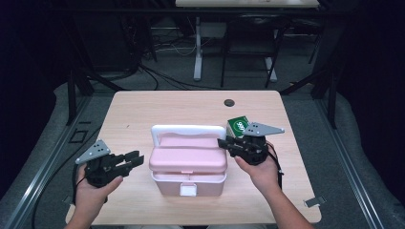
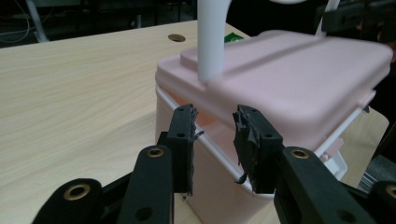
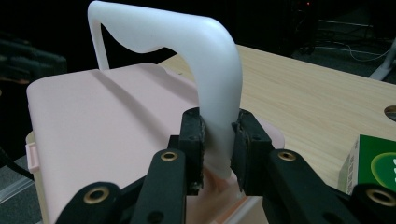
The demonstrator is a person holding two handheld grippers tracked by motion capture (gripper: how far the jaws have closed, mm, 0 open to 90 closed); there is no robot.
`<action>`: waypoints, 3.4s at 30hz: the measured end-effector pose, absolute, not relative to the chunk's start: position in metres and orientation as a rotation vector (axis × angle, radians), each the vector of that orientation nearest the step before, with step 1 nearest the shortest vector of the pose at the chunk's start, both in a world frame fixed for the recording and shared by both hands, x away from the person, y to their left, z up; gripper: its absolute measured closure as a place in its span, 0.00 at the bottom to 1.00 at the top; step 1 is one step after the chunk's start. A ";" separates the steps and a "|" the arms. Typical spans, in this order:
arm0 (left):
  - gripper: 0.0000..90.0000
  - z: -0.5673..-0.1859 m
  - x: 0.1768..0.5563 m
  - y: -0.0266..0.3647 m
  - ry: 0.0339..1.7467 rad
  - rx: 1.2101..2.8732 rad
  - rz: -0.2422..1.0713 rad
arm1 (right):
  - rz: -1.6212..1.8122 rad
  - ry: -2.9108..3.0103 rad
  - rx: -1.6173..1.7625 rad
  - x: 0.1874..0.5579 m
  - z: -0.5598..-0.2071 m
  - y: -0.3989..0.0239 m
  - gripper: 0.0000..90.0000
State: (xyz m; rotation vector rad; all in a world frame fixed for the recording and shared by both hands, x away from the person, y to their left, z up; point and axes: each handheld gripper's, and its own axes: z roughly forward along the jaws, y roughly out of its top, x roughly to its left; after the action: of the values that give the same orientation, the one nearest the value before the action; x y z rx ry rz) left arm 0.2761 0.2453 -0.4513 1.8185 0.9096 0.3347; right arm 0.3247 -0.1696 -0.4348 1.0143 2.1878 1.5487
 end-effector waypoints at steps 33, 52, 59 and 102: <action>0.76 -0.449 0.280 0.213 0.849 1.849 0.365 | 1.572 2.167 1.055 0.336 -0.425 -0.171 0.81; 0.73 -0.436 0.288 0.214 0.839 1.824 0.407 | 1.551 2.108 1.094 0.334 -0.419 -0.185 0.76; 0.75 -0.431 0.291 0.215 0.834 1.821 0.411 | 1.557 2.083 1.083 0.326 -0.419 -0.193 0.77; 1.00 -0.417 0.301 0.222 0.872 1.780 0.411 | 1.527 2.127 1.020 0.315 -0.429 -0.192 1.00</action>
State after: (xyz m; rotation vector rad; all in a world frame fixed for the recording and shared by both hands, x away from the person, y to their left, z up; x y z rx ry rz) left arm 0.3015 0.2223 -0.4168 1.7803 0.8721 0.4115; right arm 0.3147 -0.1925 -0.4294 1.0197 2.1270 1.5266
